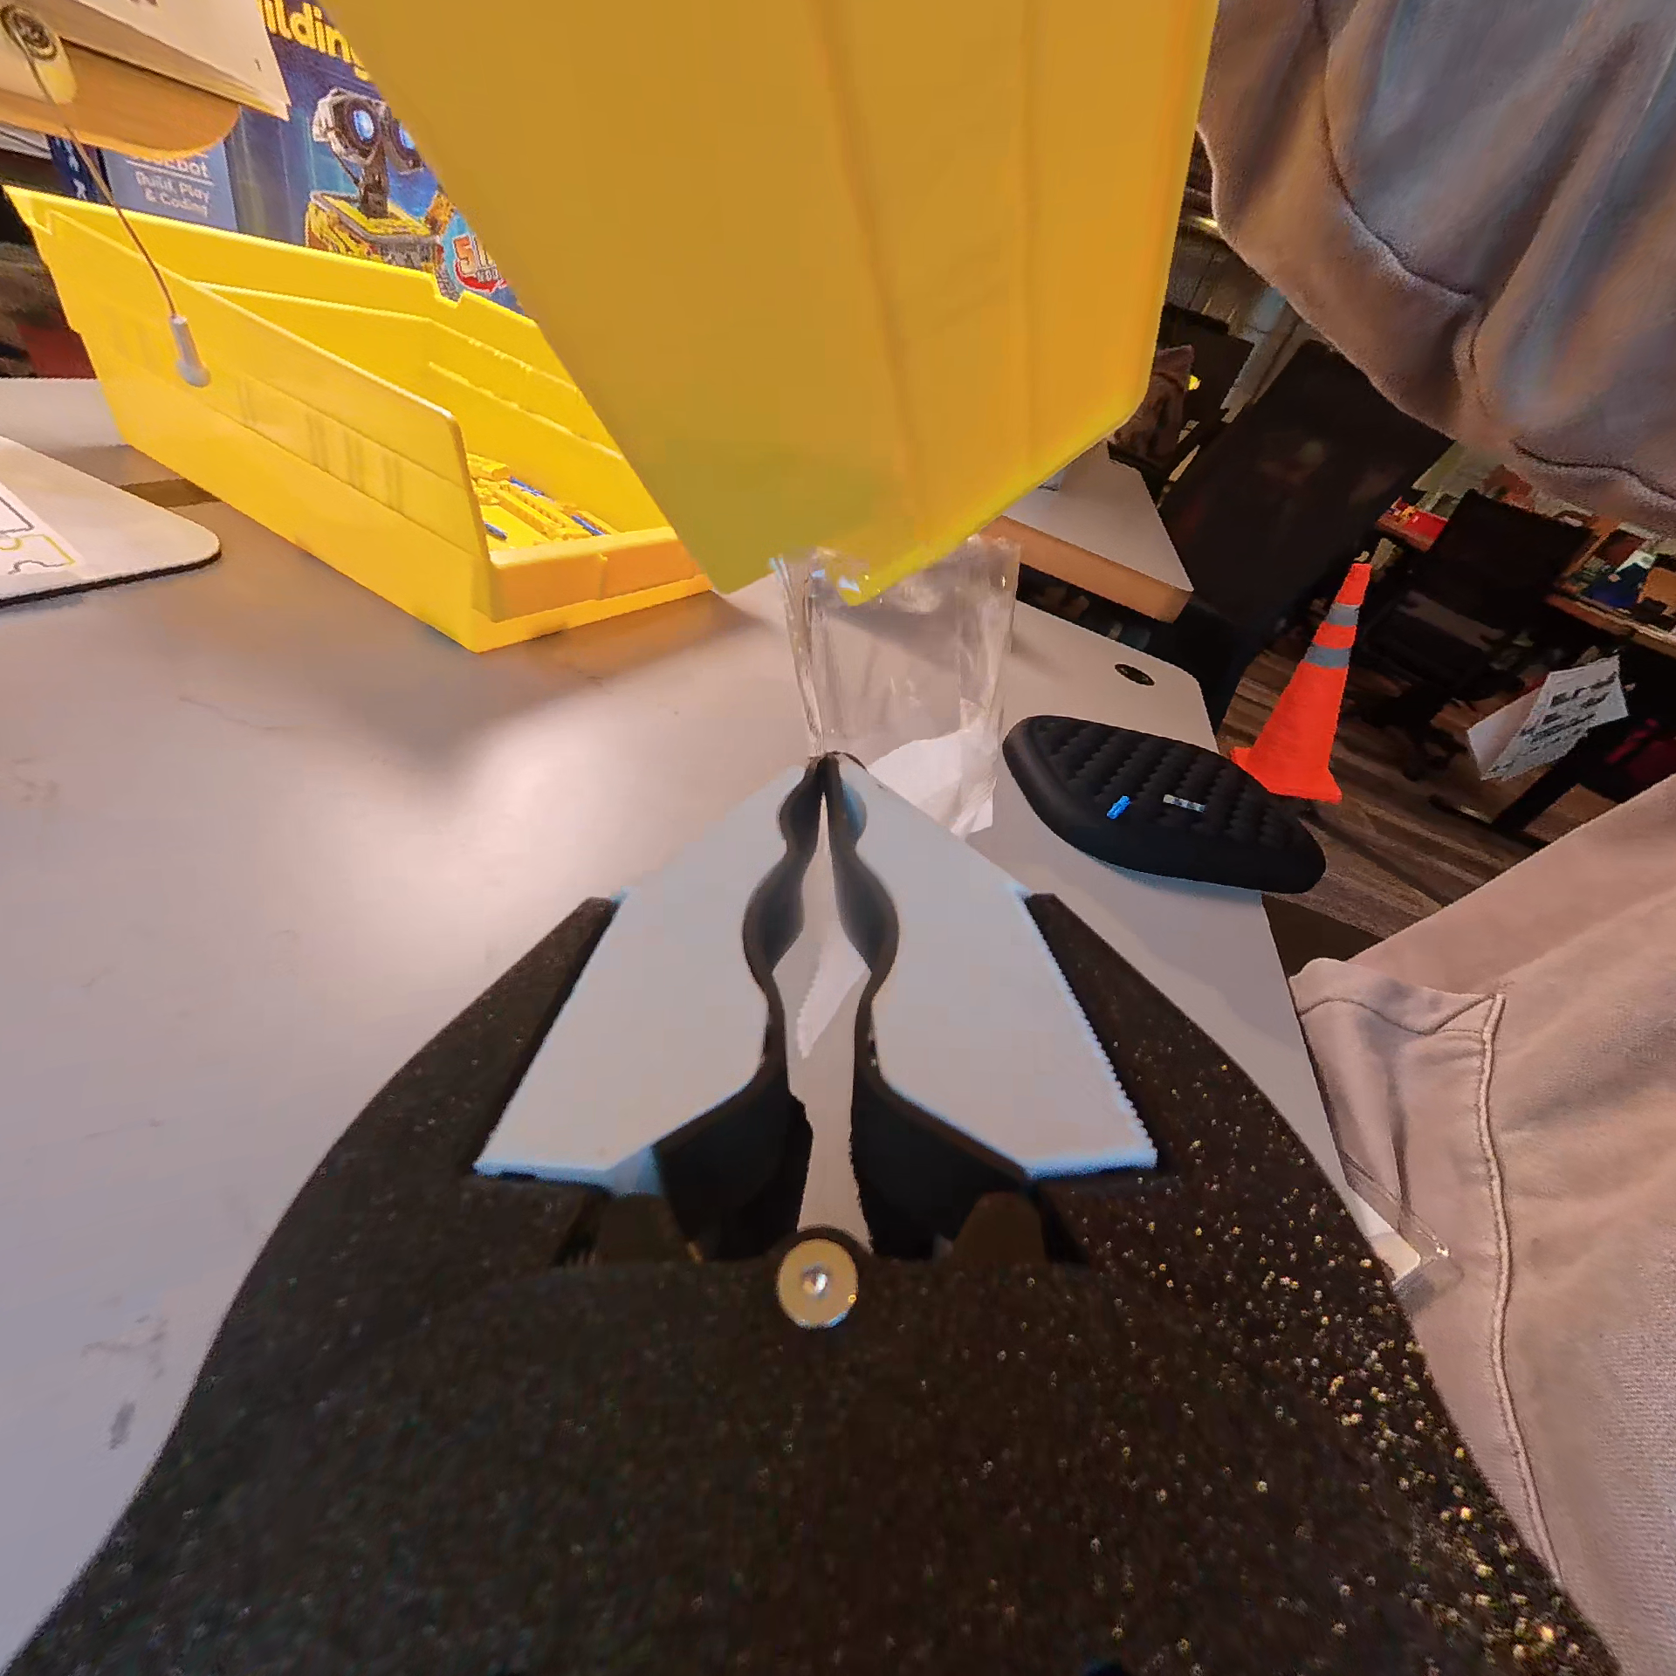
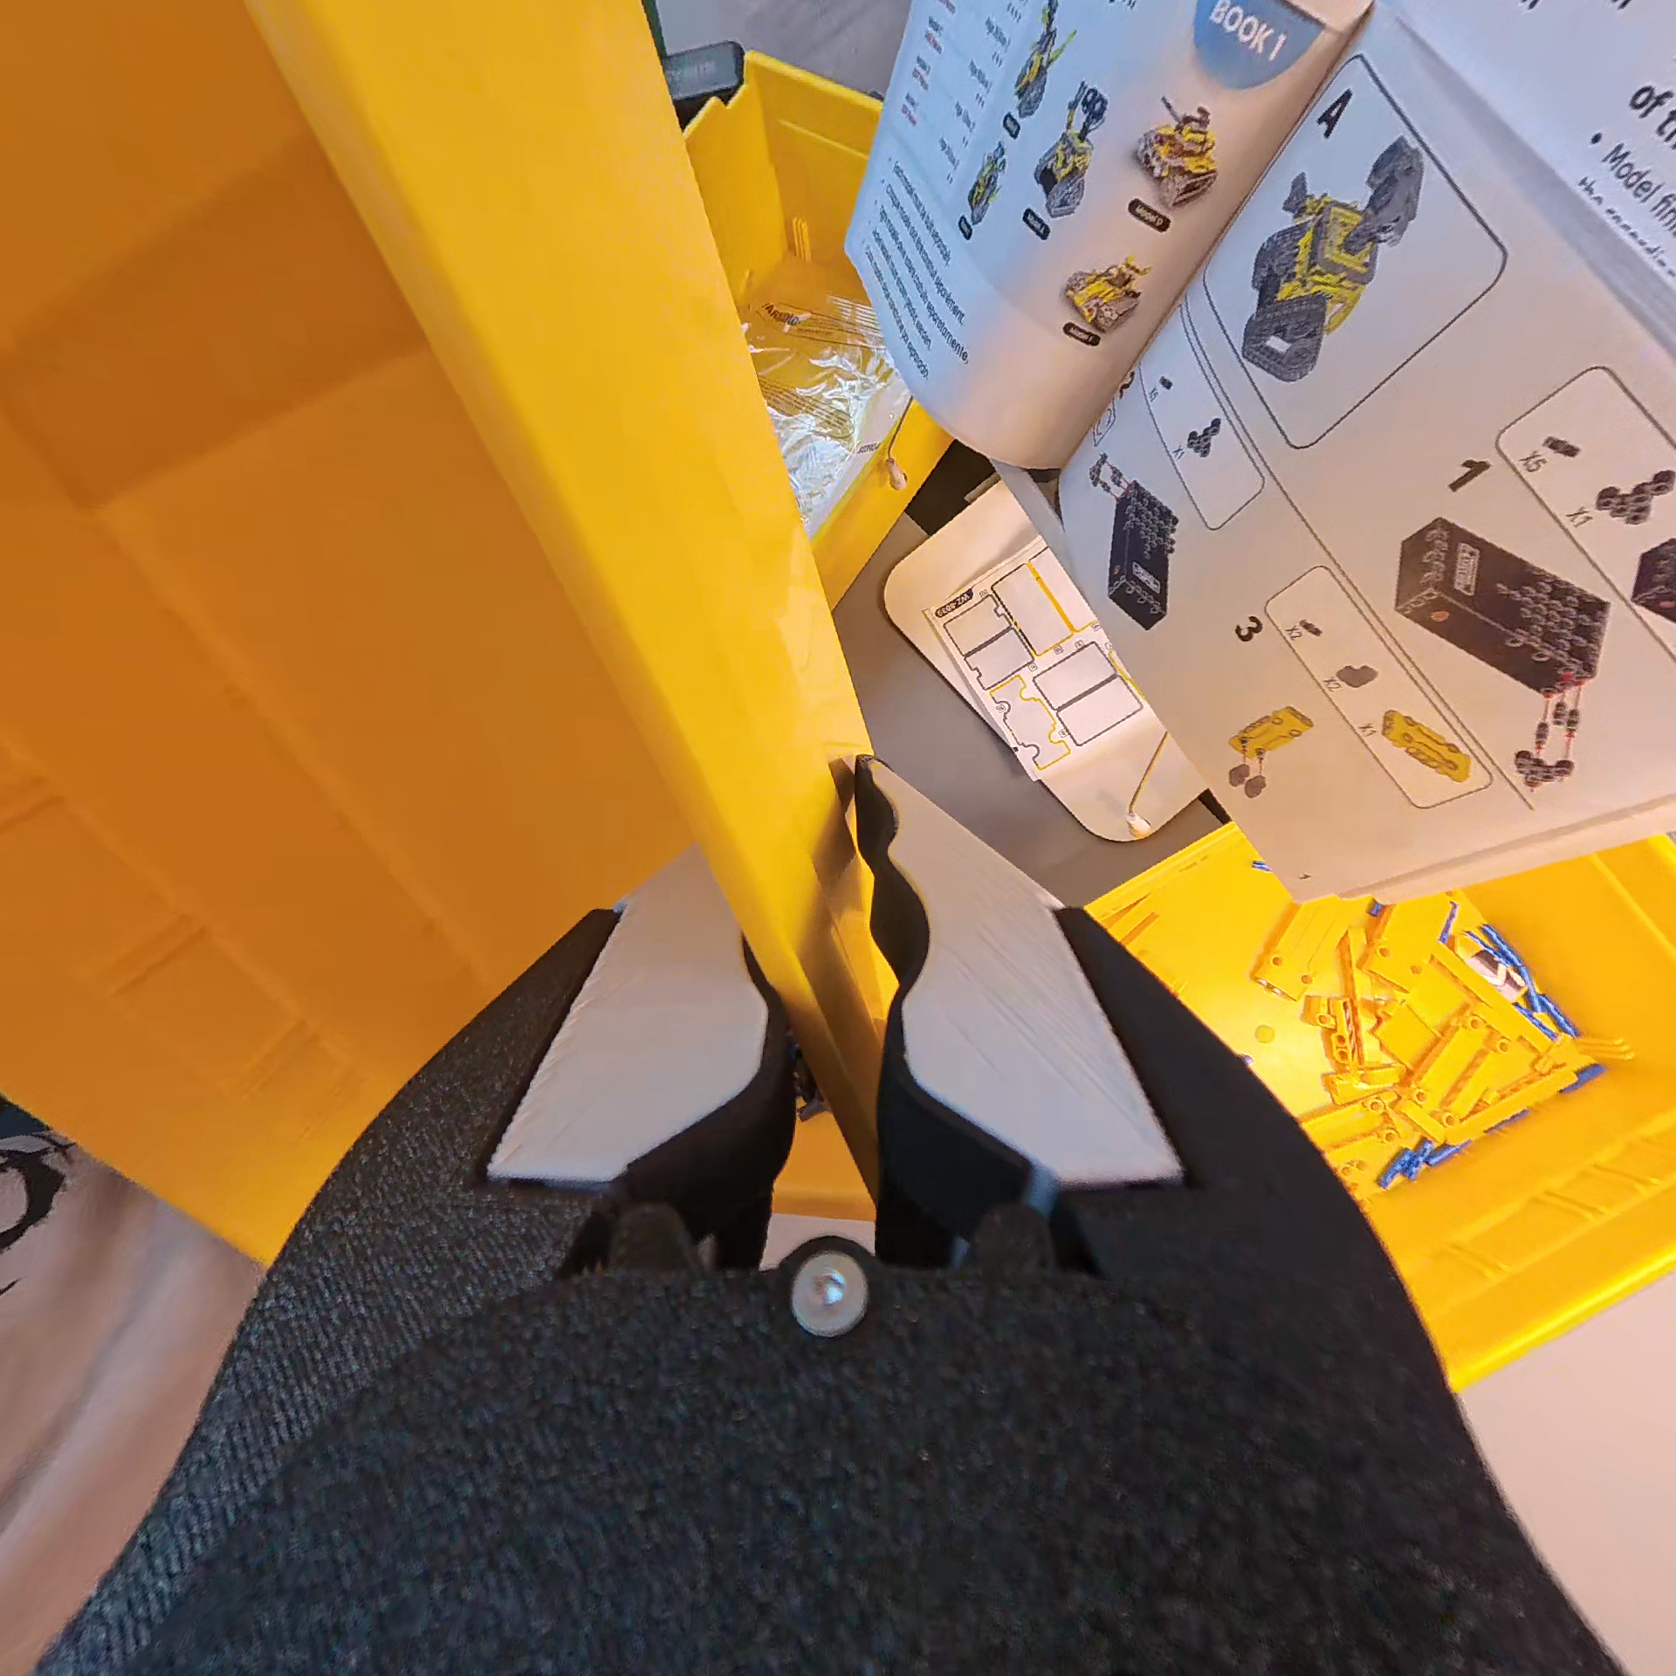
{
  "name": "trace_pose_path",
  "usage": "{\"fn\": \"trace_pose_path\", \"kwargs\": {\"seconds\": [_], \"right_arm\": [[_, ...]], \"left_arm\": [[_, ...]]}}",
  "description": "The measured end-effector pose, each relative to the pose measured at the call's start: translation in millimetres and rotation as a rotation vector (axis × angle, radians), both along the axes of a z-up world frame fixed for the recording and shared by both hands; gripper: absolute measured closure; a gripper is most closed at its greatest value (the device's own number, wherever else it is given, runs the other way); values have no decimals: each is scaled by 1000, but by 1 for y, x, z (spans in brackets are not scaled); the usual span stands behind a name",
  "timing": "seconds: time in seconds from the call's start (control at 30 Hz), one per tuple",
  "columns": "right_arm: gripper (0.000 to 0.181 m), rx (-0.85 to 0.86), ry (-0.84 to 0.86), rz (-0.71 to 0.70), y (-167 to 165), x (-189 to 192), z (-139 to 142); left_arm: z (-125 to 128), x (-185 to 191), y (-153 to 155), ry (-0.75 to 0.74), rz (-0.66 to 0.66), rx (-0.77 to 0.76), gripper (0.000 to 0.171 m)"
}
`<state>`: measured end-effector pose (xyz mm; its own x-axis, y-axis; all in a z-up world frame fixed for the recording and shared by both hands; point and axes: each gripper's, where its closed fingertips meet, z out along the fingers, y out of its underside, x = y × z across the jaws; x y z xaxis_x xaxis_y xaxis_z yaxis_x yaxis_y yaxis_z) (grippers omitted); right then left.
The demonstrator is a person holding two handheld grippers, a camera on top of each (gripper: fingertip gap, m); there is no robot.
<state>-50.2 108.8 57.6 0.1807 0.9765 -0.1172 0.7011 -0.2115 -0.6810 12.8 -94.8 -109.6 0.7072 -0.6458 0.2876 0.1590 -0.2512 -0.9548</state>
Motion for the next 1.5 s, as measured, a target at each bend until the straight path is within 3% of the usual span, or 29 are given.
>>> {"fn": "trace_pose_path", "kwargs": {"seconds": [0.27, 0.57, 0.97, 1.2, 1.5], "right_arm": [[177, 40, 37, -29, 3, -2, -2], [178, 163, 104, -84, 3, -1, -5], [177, 287, 210, -143, 6, 15, 10], [177, 272, 217, -143, 1, 19, 6], [177, 290, 212, -160, 11, 18, 19]], "left_arm": [[7, 7, -3, 85, -7, 110, 171], [-9, 13, 5, 373, 37, 186, 171], [5, 9, 4, 409, 88, 305, 171], [-5, -11, 22, 447, 244, 190, 171], [-13, -21, 38, 337, 295, 57, 171]]}}
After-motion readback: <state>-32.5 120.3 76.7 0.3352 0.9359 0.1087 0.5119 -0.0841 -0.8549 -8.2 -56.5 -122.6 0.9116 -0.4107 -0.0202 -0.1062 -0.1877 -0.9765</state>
